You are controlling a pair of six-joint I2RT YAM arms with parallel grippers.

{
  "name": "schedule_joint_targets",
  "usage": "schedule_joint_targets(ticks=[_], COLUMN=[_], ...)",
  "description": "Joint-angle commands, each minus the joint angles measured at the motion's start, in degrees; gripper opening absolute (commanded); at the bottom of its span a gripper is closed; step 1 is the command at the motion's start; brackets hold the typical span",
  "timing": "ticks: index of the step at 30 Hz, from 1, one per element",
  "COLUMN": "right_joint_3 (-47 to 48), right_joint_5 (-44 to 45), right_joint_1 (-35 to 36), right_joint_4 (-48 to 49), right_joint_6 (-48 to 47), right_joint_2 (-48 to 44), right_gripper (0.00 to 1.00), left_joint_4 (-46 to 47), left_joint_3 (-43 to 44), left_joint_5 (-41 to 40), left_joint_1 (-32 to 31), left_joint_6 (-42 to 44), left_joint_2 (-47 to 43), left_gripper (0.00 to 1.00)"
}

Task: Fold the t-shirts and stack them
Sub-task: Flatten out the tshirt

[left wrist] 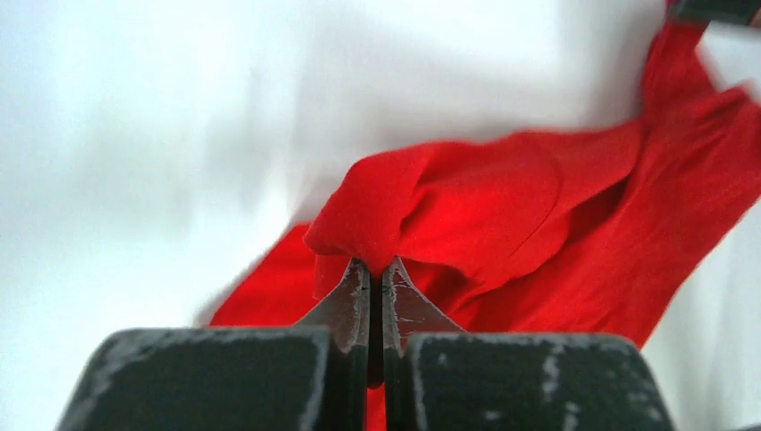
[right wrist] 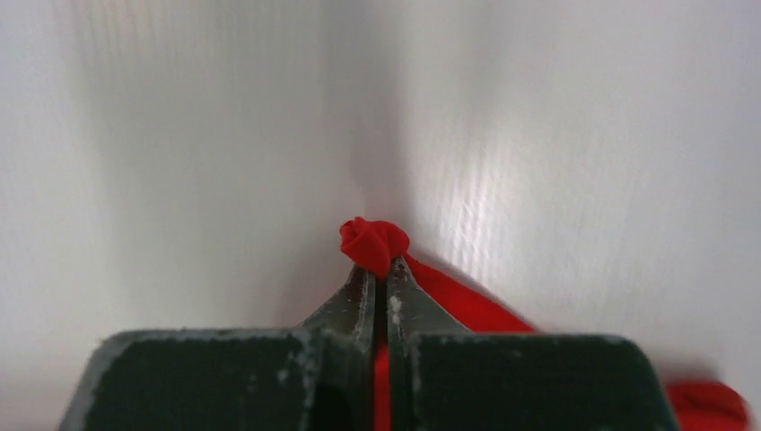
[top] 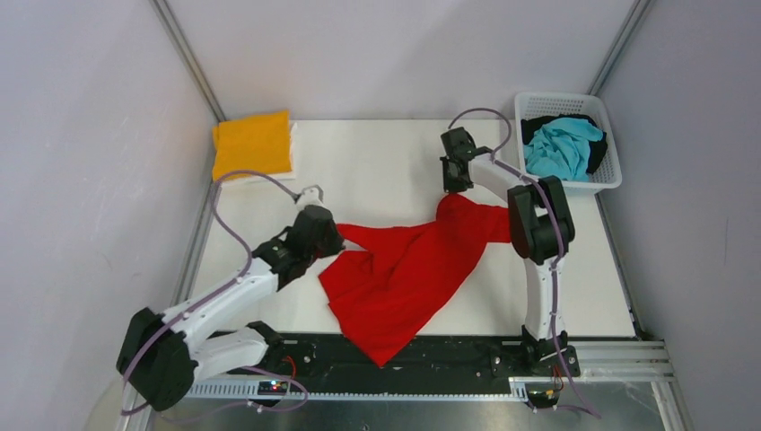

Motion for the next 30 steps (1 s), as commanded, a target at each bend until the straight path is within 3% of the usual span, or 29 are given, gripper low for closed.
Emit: schedule_joint_targets(ticks=[1,9,17,23,30], right_joint_3=[-4.27,-16.26,-17.29,-13.26,-5.89], right_joint_5=[5.5,2.49,-0.83,-0.57,-0.91], right_joint_1=[-1.28,-2.76,-2.76,-2.76,-2.81], right_joint_4=[4.23,14.41,15.16,11.04,7.13], right_joint_6=[-0.3,-1.39,-3.0,-4.2,-5.7], right_joint_2=[-17.07,-52.88,-76.07,-85.51,-85.69], right_gripper=[0.0,0.0,0.0,0.0,0.0], left_joint_4=[-1.5,-5.24,-7.34,-7.86,-7.96], left_joint_3=[7.59,17.72,28.8,34.4,40.05], left_joint_5=[-10.37,-22.26,-26.12,-23.12,-21.02], left_joint_1=[1.95,1.96,1.93,1.94,1.93], left_joint_6=[2.72,10.54,16.86,19.8,22.14], left_joint_2=[-8.57,-23.61,-37.21,-43.36,-43.62], left_gripper=[0.0,0.0,0.0,0.0,0.0])
